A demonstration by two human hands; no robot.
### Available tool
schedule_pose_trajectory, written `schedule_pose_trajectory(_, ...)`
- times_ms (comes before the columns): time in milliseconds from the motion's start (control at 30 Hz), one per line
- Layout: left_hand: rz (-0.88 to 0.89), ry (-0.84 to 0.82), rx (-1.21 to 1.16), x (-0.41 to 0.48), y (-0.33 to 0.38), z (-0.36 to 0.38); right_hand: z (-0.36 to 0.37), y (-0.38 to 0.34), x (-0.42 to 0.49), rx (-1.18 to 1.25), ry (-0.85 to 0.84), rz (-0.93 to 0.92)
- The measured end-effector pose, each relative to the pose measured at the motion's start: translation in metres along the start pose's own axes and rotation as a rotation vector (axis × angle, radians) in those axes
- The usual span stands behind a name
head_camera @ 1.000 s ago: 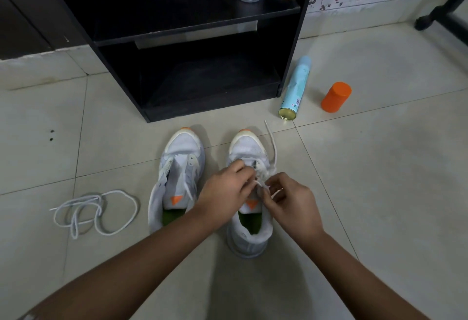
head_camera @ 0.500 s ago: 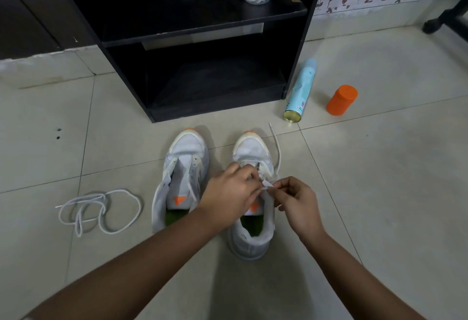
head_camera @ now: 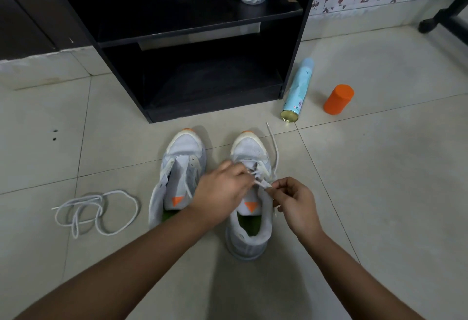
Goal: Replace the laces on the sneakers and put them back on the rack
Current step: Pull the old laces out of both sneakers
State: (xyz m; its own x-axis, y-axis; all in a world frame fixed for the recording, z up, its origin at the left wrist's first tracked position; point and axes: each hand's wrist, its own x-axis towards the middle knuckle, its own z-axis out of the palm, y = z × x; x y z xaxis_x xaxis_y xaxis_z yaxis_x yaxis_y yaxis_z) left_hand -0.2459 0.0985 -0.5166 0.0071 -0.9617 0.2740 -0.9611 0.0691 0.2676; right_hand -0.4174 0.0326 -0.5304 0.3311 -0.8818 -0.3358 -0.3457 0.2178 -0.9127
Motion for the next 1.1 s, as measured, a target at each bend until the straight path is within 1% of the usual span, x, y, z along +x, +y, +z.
schedule_pose_trajectory(33, -0.100, 0.050, -0.090, 0.001, -0.007, -0.007, -0.001, 0.000, 0.000, 0.005, 0.001, 0.003)
schedule_pose_trajectory(100, -0.361, 0.166, -0.229, 0.003, -0.026, -0.020, -0.002, 0.000, 0.000, 0.011, 0.000, 0.009)
schedule_pose_trajectory(133, -0.480, 0.199, -0.222, 0.004, -0.038, -0.025, -0.002, 0.001, -0.001, 0.013, -0.003, 0.012)
schedule_pose_trajectory(167, -0.579, 0.204, -0.163, 0.004, -0.051, -0.029, -0.001, 0.001, -0.001, 0.011, -0.005, 0.014)
schedule_pose_trajectory(200, -0.641, 0.171, -0.071, 0.005, -0.062, -0.031, -0.001, 0.001, -0.001, 0.004, -0.006, 0.011)
schedule_pose_trajectory(233, -0.656, 0.109, 0.023, 0.006, -0.068, -0.032, 0.000, 0.000, -0.001, -0.010, -0.007, 0.007)
schedule_pose_trajectory(267, -0.616, 0.055, 0.094, 0.006, -0.069, -0.031, 0.000, 0.000, -0.001, -0.030, -0.010, 0.000)
schedule_pose_trajectory(300, -0.523, 0.022, 0.124, 0.007, -0.065, -0.028, 0.000, -0.001, -0.001, -0.049, -0.015, -0.007)
schedule_pose_trajectory(400, -0.131, -0.001, 0.098, 0.010, -0.028, -0.021, 0.001, -0.004, -0.001, -0.071, -0.013, -0.017)
schedule_pose_trajectory(433, -0.066, -0.028, 0.097, 0.009, -0.015, -0.017, 0.002, -0.004, -0.001, -0.085, -0.006, -0.019)
schedule_pose_trajectory(467, -0.061, -0.079, 0.088, 0.008, -0.004, -0.013, 0.002, -0.005, -0.001, -0.102, 0.001, -0.025)
schedule_pose_trajectory(533, -0.196, -0.177, 0.020, 0.003, 0.003, -0.007, 0.001, -0.005, -0.001, -0.122, 0.006, -0.041)
schedule_pose_trajectory(567, -0.282, -0.195, -0.046, 0.000, 0.001, -0.004, 0.001, -0.005, -0.001, -0.129, 0.000, -0.046)
schedule_pose_trajectory(633, -0.435, -0.148, -0.260, -0.006, -0.004, -0.001, 0.001, -0.006, -0.001, -0.198, -0.026, -0.078)
schedule_pose_trajectory(667, -0.494, -0.116, -0.366, -0.008, -0.005, 0.000, 0.002, -0.007, -0.001, -0.285, -0.032, -0.134)
schedule_pose_trajectory(700, -0.545, -0.096, -0.461, -0.009, -0.006, 0.002, 0.003, -0.008, 0.000, -0.399, -0.023, -0.229)
schedule_pose_trajectory(767, -0.627, -0.079, -0.629, -0.010, -0.006, 0.005, 0.009, -0.012, 0.005, -0.638, 0.006, -0.476)
schedule_pose_trajectory(833, -0.706, -0.077, -0.758, -0.008, -0.005, 0.004, 0.021, -0.017, 0.012, -0.826, 0.034, -0.694)
schedule_pose_trajectory(867, -0.738, -0.088, -0.801, -0.006, -0.005, 0.003, 0.027, -0.020, 0.015, -0.903, 0.053, -0.769)
schedule_pose_trajectory(933, -0.768, -0.102, -0.827, -0.006, -0.007, 0.003, 0.032, -0.025, 0.022, -1.017, 0.088, -0.840)
schedule_pose_trajectory(1033, -0.763, -0.089, -0.819, -0.008, -0.008, 0.004, 0.034, -0.022, 0.026, -1.075, 0.092, -0.873)
schedule_pose_trajectory(1100, -0.752, -0.071, -0.799, -0.010, -0.009, 0.006, 0.035, -0.019, 0.025, -1.079, 0.076, -0.855)
